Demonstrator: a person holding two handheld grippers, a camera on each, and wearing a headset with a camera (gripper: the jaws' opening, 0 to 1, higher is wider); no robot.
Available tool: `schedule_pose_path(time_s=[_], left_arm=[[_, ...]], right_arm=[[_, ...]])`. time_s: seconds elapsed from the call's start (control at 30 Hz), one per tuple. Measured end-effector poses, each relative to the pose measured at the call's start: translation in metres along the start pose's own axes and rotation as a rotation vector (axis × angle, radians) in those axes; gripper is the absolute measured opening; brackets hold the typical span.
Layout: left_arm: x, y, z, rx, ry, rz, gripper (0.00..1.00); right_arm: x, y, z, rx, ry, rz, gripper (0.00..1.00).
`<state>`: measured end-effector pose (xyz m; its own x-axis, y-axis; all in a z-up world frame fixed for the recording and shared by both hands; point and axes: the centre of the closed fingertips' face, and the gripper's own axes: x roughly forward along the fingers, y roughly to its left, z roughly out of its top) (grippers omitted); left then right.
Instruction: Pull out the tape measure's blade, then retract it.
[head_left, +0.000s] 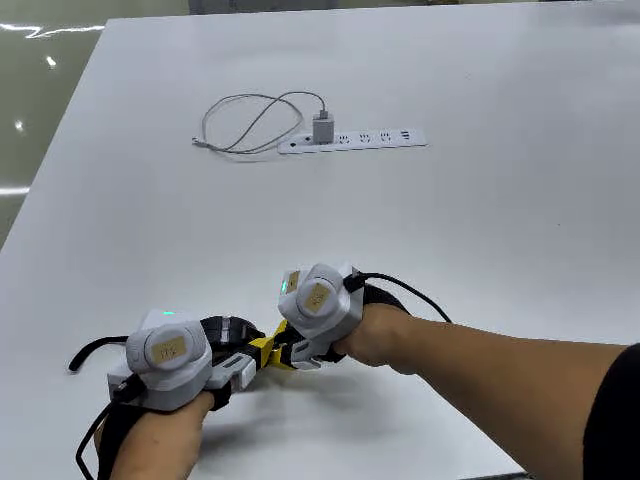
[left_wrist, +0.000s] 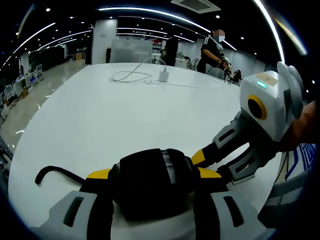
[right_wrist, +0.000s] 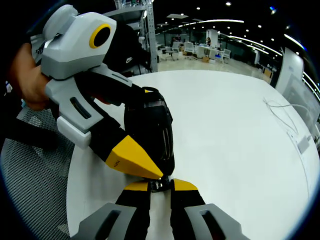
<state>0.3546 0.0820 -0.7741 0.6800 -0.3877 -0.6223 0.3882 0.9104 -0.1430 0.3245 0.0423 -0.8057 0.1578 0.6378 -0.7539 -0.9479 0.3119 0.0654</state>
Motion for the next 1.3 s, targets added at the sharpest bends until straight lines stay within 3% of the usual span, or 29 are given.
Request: schedule_pose_path(time_s=[0.07,0.27,0.5,0.63,0.8,0.87,0.93,1.0,1.13,1.2,1.23,1.3], left_arm=[[0.000,0.000,0.000,0.000,-0.003,-0.001,0.61],[0.000,0.000,0.000,0.009,-0.002,-0.006,0.62],[0.000,-0.001,0.000,0.008,0.000,0.000,0.63],[-0.001,-0.001,0.000,0.003,0.021,-0.019,0.62],[-0.007,-0.001,0.004,0.000,0.030,-0.057,0.60],[-0.009,-0.002,0.007,-0.011,0.023,-0.095,0.60],[-0.012,0.000,0.009,-0.012,0.029,-0.124,0.60],[-0.015,0.004,0.011,0.048,0.026,-0.133,0.66],[-0.021,0.008,0.014,0.035,0.031,-0.184,0.75],[-0.025,0.013,0.017,0.100,0.014,-0.181,0.74],[-0.026,0.013,0.014,0.106,0.030,-0.188,0.76],[-0.028,0.014,0.015,0.110,0.019,-0.210,0.84]], right_arm=[[0.000,0.000,0.000,0.008,0.003,-0.004,0.11],[0.001,0.003,0.000,-0.091,0.037,-0.044,0.12],[-0.005,0.003,-0.001,-0.047,0.024,-0.037,0.17],[-0.013,0.006,-0.002,-0.035,0.014,-0.032,0.14],[-0.026,0.004,-0.003,-0.010,-0.014,-0.051,0.16],[-0.035,-0.001,-0.009,0.056,0.005,-0.096,0.18],[-0.043,0.001,-0.010,0.077,-0.029,-0.098,0.24],[-0.051,0.001,-0.016,0.103,-0.039,-0.108,0.27],[-0.065,0.001,-0.029,0.150,-0.042,-0.123,0.31],[-0.072,0.001,-0.035,0.167,-0.056,-0.133,0.33],[-0.076,0.000,-0.037,0.166,-0.055,-0.143,0.33],[-0.084,-0.001,-0.044,0.171,-0.054,-0.159,0.33]])
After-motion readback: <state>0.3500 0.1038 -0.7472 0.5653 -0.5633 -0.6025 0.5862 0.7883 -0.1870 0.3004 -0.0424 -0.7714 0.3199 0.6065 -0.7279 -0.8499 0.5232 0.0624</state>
